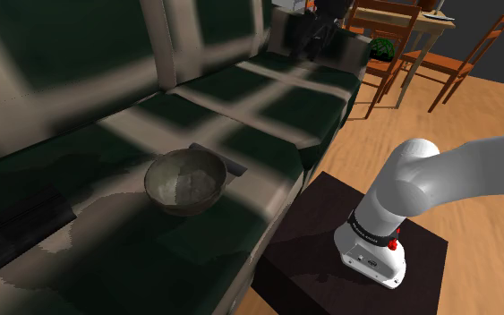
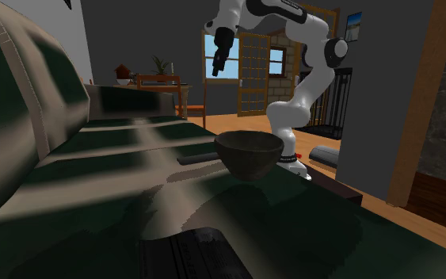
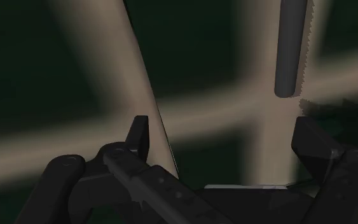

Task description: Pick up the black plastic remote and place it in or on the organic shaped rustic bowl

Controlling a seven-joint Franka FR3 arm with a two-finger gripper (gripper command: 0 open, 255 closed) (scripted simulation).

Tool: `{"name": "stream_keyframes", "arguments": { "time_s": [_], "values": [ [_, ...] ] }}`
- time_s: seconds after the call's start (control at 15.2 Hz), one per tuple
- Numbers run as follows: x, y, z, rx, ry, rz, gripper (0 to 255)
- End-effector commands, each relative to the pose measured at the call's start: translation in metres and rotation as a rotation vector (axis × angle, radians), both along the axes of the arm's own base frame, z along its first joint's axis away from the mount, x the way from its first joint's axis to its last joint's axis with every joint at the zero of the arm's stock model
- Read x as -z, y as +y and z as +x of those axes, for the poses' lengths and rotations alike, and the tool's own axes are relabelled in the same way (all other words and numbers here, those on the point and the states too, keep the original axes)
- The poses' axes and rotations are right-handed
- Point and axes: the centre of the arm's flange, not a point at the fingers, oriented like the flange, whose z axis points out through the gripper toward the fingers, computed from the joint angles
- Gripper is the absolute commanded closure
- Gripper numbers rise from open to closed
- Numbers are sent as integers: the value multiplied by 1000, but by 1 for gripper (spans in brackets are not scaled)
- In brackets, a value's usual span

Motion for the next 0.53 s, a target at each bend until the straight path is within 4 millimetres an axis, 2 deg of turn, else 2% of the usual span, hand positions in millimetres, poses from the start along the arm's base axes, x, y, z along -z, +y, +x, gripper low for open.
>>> {"name": "stream_keyframes", "arguments": {
  "time_s": [0.0, 0.46],
  "values": [
    [0, 0, 0, 0, 0, 0, 0],
    [59, 64, 42, -41, 76, -26, 0]
  ]
}}
